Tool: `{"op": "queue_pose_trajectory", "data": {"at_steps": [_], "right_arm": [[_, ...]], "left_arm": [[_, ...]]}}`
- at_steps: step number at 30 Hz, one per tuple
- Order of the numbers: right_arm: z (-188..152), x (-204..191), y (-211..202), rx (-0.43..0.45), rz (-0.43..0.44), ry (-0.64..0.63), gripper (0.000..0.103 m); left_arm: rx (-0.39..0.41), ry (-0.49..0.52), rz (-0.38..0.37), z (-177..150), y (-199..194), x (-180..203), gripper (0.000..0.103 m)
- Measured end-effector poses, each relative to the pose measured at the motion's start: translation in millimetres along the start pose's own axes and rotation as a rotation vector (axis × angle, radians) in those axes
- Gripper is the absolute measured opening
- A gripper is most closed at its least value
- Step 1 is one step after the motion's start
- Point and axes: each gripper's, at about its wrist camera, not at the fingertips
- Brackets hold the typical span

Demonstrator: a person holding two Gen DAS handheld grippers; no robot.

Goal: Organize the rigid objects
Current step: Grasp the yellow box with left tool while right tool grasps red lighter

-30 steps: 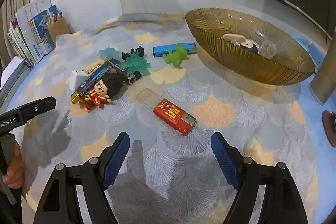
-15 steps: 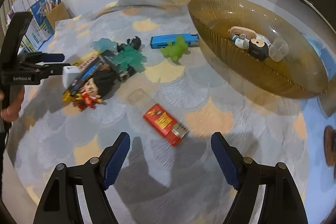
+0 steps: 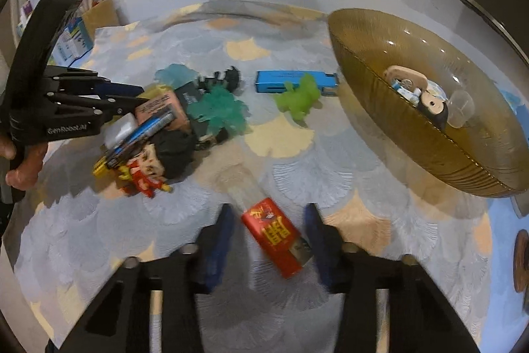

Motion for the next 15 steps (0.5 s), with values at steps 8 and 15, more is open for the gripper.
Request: {"op": "queue_pose_trajectory", "data": {"at_steps": [8, 15], "right_arm": [[-27, -37, -18, -0.001, -0.015, -0.112, 0.023], [-62, -50, -51, 0.002, 0.069, -0.098, 0.023]], "left_arm": [[0.042, -0.167, 0.071, -59, -38, 7, 0.021], [0.05, -0.226, 0.058, -102, -65, 20, 0.021]]}}
Point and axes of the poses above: each gripper's, at about its wrist camera, not at the fingertips, and y roughly the way its jaws point, x to its right, z to its top, and after that the axes turned 1 degree about -x, right-handed
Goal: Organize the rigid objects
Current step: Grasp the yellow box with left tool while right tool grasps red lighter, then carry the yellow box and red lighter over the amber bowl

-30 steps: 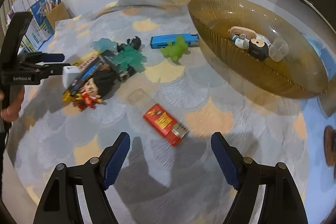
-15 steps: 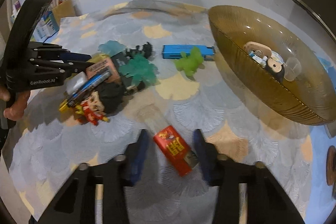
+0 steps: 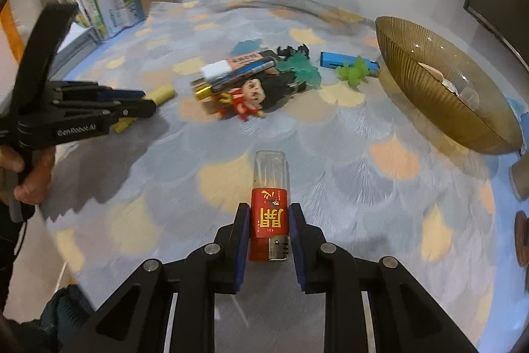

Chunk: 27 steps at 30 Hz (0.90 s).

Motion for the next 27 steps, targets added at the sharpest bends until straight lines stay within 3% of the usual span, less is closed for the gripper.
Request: {"op": "queue_pose_trajectory", "data": {"at_steps": [4, 5, 8, 12, 15, 17, 19, 21, 25, 27], "right_arm": [[-10, 2, 3, -0.026, 0.004, 0.026, 0.023], [-11, 3, 4, -0.027, 0.007, 0.039, 0.023], [-11, 8, 4, -0.017, 0.048, 0.077, 0.03], [-10, 4, 7, -0.008, 0.026, 0.064, 0.03], [-10, -5, 9, 0.006, -0.028, 0.032, 0.025], [-9, -12, 10, 0.013, -0.018, 0.005, 0.023], [-9, -18, 10, 0.018, -0.007, -0.002, 0.023], [-10, -24, 9, 0.015, 0.047, -0.005, 0.022], [-10, -25, -3, 0.042, 0.305, 0.077, 0.022], [-8, -21, -12, 0.072, 0.353, 0.099, 0.022]], "left_arm": [[0.013, -0.003, 0.026, -6, -2, 6, 0.025], [0.016, -0.006, 0.026, -9, -4, 8, 0.036], [0.021, -0.015, 0.018, -12, -5, 9, 0.049], [0.035, -0.003, 0.064, -13, -3, 15, 0.049], [0.036, -0.003, 0.078, -10, -1, 19, 0.041], [0.039, -0.004, 0.08, -10, -2, 20, 0.02], [0.036, -0.022, 0.065, -9, -3, 18, 0.02], [0.045, -0.059, 0.034, -9, -8, 14, 0.02], [0.093, -0.078, -0.003, -6, -27, 15, 0.02], [0.117, -0.088, -0.023, -2, -38, 15, 0.02]]}}
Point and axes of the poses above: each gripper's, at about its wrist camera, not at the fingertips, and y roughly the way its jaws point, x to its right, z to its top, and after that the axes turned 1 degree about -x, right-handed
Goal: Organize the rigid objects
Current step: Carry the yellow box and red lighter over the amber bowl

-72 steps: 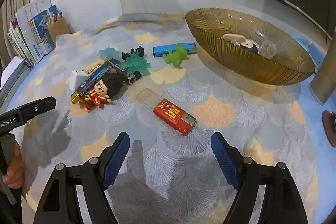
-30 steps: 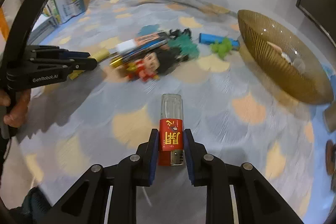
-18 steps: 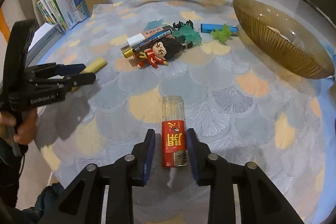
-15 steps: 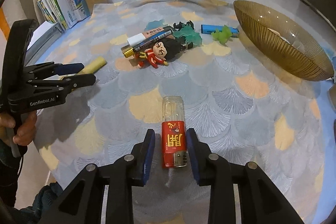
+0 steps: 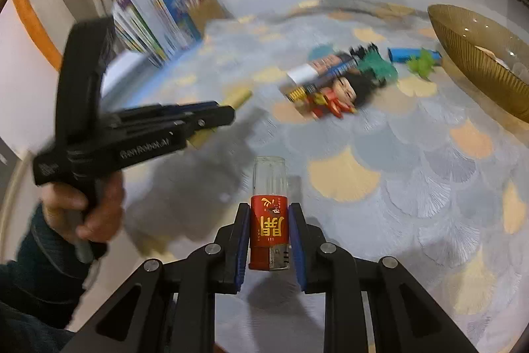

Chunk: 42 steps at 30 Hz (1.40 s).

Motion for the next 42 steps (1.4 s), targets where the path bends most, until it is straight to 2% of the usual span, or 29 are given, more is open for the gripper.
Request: {"op": "queue_pose_trajectory", "data": {"at_steps": [5, 8, 12, 15, 18, 21, 24, 26, 31, 34, 38, 39, 40, 41, 42], "right_arm": [[3, 8, -23, 0.06, 0.033, 0.055, 0.022], [7, 19, -45, 0.111, 0.009, 0.083, 0.022], [21, 42, -88, 0.216, -0.066, 0.12, 0.022], [40, 63, -133, 0.315, -0.21, 0.132, 0.022], [59, 88, -173, 0.385, -0.3, 0.184, 0.022], [77, 111, -210, 0.481, -0.315, 0.254, 0.022], [89, 128, -227, 0.546, -0.4, 0.289, 0.022], [95, 145, -223, 0.538, -0.464, 0.328, 0.022], [93, 199, -180, 0.398, -0.467, 0.47, 0.022], [88, 217, -161, 0.321, -0.477, 0.5, 0.022], [88, 223, -148, 0.283, -0.499, 0.512, 0.022], [90, 224, -146, 0.276, -0.515, 0.511, 0.023], [93, 224, -145, 0.271, -0.536, 0.507, 0.026], [96, 223, -145, 0.271, -0.555, 0.505, 0.028], [95, 224, -147, 0.273, -0.574, 0.507, 0.033]], "left_arm": [[0.044, -0.028, -0.077, 16, -16, 4, 0.02], [0.079, -0.003, -0.093, 31, -23, 18, 0.02], [0.136, 0.053, -0.133, 63, -30, 51, 0.02], [0.187, 0.079, -0.18, 94, -34, 76, 0.02], [0.231, 0.11, -0.212, 130, -36, 105, 0.02], [0.28, 0.146, -0.24, 160, -36, 134, 0.02], [0.284, 0.171, -0.251, 180, -17, 158, 0.02], [0.243, 0.17, -0.268, 187, 9, 168, 0.02], [0.08, 0.175, -0.29, 175, 84, 191, 0.02], [0.015, 0.203, -0.296, 165, 109, 199, 0.02], [-0.026, 0.206, -0.31, 162, 124, 202, 0.021], [-0.027, 0.205, -0.32, 163, 125, 202, 0.023], [-0.023, 0.202, -0.328, 164, 122, 200, 0.04], [-0.017, 0.196, -0.327, 164, 117, 196, 0.063], [0.001, 0.186, -0.321, 163, 110, 190, 0.074]]}}
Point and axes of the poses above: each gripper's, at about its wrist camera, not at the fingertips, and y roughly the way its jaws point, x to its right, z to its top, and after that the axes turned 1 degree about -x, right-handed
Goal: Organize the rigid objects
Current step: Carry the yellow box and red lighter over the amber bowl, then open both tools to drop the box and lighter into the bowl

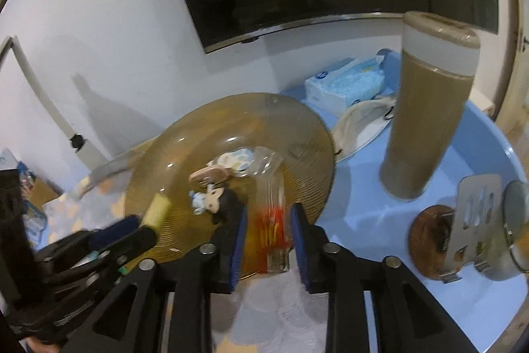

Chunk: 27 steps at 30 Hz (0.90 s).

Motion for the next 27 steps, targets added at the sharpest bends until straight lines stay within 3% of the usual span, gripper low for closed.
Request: {"op": "queue_pose_trajectory", "data": {"at_steps": [1, 4, 8, 11, 13, 17, 21, 24, 27], "right_arm": [[0, 4, -2, 0.003, -0.006, 0.009, 0.04], [-6, 14, -22, 0.044, 0.053, 0.041, 0.046], [-15, 11, -41, 0.055, 0.108, 0.045, 0.053], [-23, -8, -54, 0.05, 0.177, 0.015, 0.053], [-34, -32, -64, 0.046, 0.239, -0.036, 0.062], [-62, -79, -61, 0.007, 0.293, -0.13, 0.065], [-104, -114, -33, -0.012, 0.251, -0.228, 0.065], [-142, -133, -3, -0.049, 0.237, -0.311, 0.065], [-158, -136, 17, -0.093, 0.243, -0.326, 0.065]], "left_arm": [[0.025, -0.002, 0.005, 0, -9, -3, 0.081], [0.092, 0.009, 0.061, -12, -47, -14, 0.081], [0.159, -0.051, 0.126, -40, -106, -40, 0.081], [0.208, -0.133, 0.209, -67, -150, -66, 0.081], [0.234, -0.189, 0.242, -85, -172, -84, 0.081], [0.219, -0.309, 0.295, -119, -187, -122, 0.081], [0.147, -0.339, 0.446, -162, -170, -155, 0.081], [0.098, -0.374, 0.439, -183, -157, -172, 0.081], [0.084, -0.373, 0.452, -191, -147, -177, 0.081]]}}
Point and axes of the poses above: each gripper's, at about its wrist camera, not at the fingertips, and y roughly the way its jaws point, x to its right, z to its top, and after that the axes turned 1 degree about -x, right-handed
